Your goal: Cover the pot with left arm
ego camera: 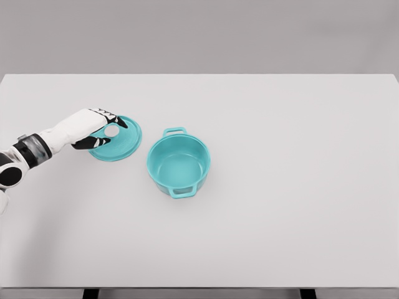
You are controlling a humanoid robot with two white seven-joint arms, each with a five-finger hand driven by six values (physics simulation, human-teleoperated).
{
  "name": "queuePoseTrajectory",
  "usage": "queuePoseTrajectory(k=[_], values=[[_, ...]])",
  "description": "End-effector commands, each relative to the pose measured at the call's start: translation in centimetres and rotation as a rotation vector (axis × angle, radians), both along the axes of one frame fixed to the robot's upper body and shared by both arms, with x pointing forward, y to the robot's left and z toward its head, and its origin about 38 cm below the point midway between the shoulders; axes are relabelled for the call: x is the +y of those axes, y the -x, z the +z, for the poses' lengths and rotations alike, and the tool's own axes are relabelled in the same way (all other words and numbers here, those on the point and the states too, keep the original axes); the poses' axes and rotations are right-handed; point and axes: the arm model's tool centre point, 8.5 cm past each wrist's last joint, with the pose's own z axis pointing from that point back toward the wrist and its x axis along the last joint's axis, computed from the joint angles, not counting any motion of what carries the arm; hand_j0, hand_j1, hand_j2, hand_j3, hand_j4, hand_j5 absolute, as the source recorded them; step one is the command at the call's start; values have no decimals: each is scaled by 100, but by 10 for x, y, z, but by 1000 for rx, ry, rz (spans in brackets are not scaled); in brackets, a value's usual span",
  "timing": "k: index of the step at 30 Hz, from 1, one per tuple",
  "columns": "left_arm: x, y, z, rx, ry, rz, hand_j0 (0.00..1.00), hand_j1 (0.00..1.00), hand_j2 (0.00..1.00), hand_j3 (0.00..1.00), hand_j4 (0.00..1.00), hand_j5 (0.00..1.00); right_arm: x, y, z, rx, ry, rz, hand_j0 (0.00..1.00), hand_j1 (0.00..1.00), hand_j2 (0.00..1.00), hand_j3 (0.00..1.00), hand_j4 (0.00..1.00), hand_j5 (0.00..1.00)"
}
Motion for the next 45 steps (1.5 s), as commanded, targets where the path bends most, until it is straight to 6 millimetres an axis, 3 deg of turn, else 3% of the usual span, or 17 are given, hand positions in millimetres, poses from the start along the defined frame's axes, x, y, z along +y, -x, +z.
queuePoseTrajectory(k=[1,9,19,27,31,45], values=[[0,0,0,0,5,2,61,61,61,61,61,61,0,0,0,1,-1,0,100,100,100,100,100,100],[-4,1,-3,10,0,-11,61,61,61,61,61,61,0,0,0,1,-1,0,100,100,100,100,100,100],[-2,1,-2,9,1,-9,48,48,48,48,48,48,0,0,0,1,-1,0,100,100,100,100,100,100],[-2,1,3,-4,5,-13,48,48,48,48,48,48,0,0,0,1,-1,0,100,100,100,100,100,100],[-12,1,19,-50,10,-46,48,48,48,48,48,48,0,0,0,-1,0,0,100,100,100,100,100,100],[-6,15,72,-162,-33,-122,49,49,49,49,49,49,0,0,0,1,-1,0,100,100,100,100,100,100]])
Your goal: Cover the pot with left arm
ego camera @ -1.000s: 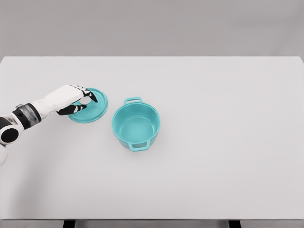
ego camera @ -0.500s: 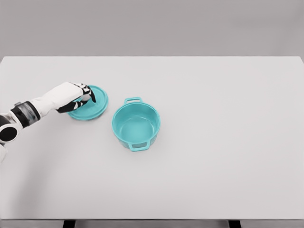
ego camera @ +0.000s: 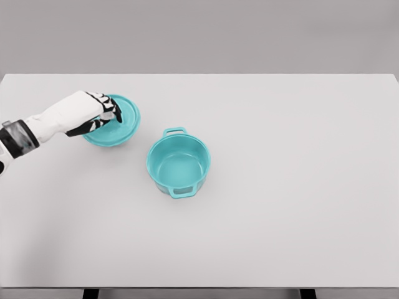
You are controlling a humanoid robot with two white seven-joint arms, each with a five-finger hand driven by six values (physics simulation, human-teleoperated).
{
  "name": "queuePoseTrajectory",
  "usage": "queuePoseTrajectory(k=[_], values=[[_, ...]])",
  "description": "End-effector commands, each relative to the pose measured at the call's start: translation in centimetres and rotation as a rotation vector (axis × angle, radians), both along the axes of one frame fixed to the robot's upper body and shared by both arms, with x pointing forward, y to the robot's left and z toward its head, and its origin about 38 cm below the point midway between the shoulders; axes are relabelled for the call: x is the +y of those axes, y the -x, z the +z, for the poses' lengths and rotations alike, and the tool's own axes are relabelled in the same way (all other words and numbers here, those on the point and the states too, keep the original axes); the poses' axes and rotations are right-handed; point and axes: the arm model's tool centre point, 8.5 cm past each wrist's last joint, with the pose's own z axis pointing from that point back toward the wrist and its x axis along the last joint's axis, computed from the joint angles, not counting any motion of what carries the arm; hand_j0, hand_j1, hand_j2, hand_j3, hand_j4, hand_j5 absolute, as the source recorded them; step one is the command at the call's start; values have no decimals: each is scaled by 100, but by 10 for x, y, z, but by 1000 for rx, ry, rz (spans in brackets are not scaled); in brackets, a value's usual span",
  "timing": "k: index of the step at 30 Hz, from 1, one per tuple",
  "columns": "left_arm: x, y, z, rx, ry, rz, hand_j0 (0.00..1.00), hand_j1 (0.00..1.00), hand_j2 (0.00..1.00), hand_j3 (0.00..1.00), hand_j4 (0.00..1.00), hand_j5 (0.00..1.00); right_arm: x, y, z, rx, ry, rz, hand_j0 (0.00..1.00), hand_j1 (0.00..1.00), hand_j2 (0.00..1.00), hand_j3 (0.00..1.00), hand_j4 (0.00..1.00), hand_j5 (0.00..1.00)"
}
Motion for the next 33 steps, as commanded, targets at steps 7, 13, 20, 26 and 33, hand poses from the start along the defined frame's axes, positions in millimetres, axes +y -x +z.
queuePoseTrajectory(k=[7,13,20,26,33], values=[[-10,7,20,-46,8,-50,49,49,49,49,49,49,0,0,0,1,-1,0,100,100,100,100,100,100],[-23,15,19,-60,21,-88,50,50,50,50,50,50,0,0,0,1,-1,0,100,100,100,100,100,100],[-44,30,27,-91,31,-160,49,49,49,49,49,49,0,0,0,0,0,0,100,100,100,100,100,100],[-56,40,29,-103,41,-199,49,49,49,49,49,49,0,0,0,0,0,0,100,100,100,100,100,100],[-64,43,19,-79,36,-220,49,49,49,49,49,49,0,0,0,0,0,0,100,100,100,100,100,100]])
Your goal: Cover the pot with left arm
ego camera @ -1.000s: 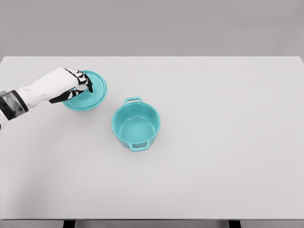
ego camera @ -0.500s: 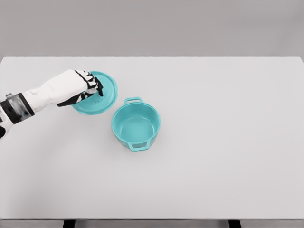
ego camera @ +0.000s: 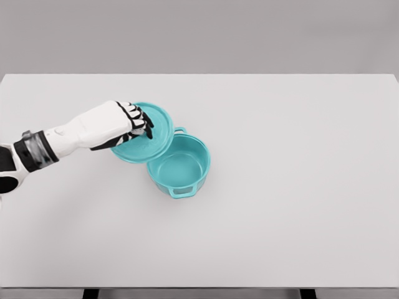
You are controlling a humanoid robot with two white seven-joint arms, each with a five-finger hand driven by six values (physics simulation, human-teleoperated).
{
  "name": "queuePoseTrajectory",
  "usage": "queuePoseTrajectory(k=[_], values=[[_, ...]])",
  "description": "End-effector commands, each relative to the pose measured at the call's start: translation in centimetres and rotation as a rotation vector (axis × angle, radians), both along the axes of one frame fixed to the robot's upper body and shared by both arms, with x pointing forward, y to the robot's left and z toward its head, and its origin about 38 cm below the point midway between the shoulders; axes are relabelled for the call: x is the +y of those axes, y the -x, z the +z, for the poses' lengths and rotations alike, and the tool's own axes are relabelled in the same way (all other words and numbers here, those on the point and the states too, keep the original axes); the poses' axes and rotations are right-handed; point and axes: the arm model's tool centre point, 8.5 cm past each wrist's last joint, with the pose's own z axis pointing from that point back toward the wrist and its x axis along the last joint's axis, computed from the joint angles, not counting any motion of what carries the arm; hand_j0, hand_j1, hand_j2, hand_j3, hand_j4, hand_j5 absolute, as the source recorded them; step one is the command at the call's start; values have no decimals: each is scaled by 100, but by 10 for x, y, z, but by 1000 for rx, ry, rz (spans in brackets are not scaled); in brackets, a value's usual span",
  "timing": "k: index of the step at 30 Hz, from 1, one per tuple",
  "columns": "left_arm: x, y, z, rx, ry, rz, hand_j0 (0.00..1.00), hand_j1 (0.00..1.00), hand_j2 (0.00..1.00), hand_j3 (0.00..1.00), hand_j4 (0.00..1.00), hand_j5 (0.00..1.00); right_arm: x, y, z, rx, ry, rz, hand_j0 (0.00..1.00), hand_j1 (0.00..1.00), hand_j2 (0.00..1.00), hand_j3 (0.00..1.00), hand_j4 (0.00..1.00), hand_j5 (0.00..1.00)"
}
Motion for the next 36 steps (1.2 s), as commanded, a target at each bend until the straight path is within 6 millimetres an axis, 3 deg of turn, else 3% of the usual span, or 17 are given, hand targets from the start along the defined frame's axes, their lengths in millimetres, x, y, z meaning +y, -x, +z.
queuePoseTrajectory(k=[1,12,24,36], values=[[-3,1,-2,6,4,-6,49,49,49,49,49,49,0,0,0,1,-1,0,100,100,100,100,100,100],[-22,7,-17,43,6,-52,49,49,49,49,49,49,0,0,0,0,0,0,100,100,100,100,100,100],[-48,21,-23,54,19,-127,49,49,49,49,49,49,0,0,0,1,-1,0,100,100,100,100,100,100],[-65,20,-24,41,26,-149,50,50,50,50,50,50,0,0,0,1,-1,0,100,100,100,100,100,100]])
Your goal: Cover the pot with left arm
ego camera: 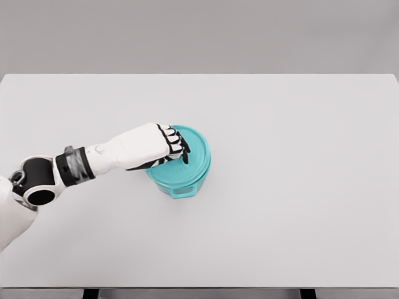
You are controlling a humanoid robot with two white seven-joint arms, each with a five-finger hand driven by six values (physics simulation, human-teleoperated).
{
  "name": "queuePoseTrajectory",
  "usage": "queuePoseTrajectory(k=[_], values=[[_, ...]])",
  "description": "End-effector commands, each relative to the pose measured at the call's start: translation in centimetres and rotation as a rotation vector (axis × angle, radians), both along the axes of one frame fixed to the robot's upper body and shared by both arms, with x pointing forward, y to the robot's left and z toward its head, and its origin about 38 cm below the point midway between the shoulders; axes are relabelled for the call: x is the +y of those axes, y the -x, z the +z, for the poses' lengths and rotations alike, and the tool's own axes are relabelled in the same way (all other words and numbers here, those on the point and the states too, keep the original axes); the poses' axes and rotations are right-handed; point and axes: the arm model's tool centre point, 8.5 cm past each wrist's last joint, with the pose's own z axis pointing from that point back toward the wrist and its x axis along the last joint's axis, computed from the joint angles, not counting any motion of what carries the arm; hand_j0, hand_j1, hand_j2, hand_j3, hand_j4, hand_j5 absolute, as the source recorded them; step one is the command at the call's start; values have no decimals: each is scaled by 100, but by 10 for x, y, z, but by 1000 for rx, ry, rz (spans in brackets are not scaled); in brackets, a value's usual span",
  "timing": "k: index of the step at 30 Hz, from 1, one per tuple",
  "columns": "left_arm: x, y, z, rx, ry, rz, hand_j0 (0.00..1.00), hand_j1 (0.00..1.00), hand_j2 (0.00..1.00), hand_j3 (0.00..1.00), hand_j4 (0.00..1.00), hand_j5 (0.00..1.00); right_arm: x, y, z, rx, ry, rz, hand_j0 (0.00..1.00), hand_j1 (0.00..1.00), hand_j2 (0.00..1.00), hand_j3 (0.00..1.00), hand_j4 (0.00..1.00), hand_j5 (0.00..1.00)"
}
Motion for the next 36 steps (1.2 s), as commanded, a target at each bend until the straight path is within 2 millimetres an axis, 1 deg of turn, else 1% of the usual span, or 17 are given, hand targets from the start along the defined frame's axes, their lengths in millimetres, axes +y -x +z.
queuePoseTrajectory(k=[1,4,11,20,23,24,28,31,34,36], values=[[-1,-1,-2,6,2,3,50,50,50,50,50,50,0,0,0,-1,0,0,100,100,100,100,100,100],[-6,-1,-4,9,10,-1,50,50,50,50,50,50,0,0,0,1,0,0,100,100,100,100,100,100],[-3,-6,-7,14,0,14,50,50,50,50,50,50,0,0,0,-1,0,0,100,100,100,100,100,100],[-3,-7,-10,19,-6,17,52,52,52,52,52,52,0,0,0,-1,0,0,100,100,100,100,100,100],[-3,-7,-10,19,-6,17,54,54,54,54,54,54,0,0,0,1,0,0,100,100,100,100,100,100],[-3,-7,-10,20,-7,17,56,56,56,56,56,56,0,0,0,-1,0,0,100,100,100,100,100,100],[-2,-7,-10,20,-8,17,60,60,60,60,60,60,0,0,0,-1,0,0,100,100,100,100,100,100],[-3,-7,-10,21,-7,18,60,60,60,60,60,60,0,0,0,-1,0,0,100,100,100,100,100,100],[-2,-7,-11,22,-9,20,63,63,63,63,63,63,0,0,0,-1,0,0,100,100,100,100,100,100],[-1,-8,-12,25,-11,23,63,63,63,63,63,63,0,0,0,1,0,0,100,100,100,100,100,100]])
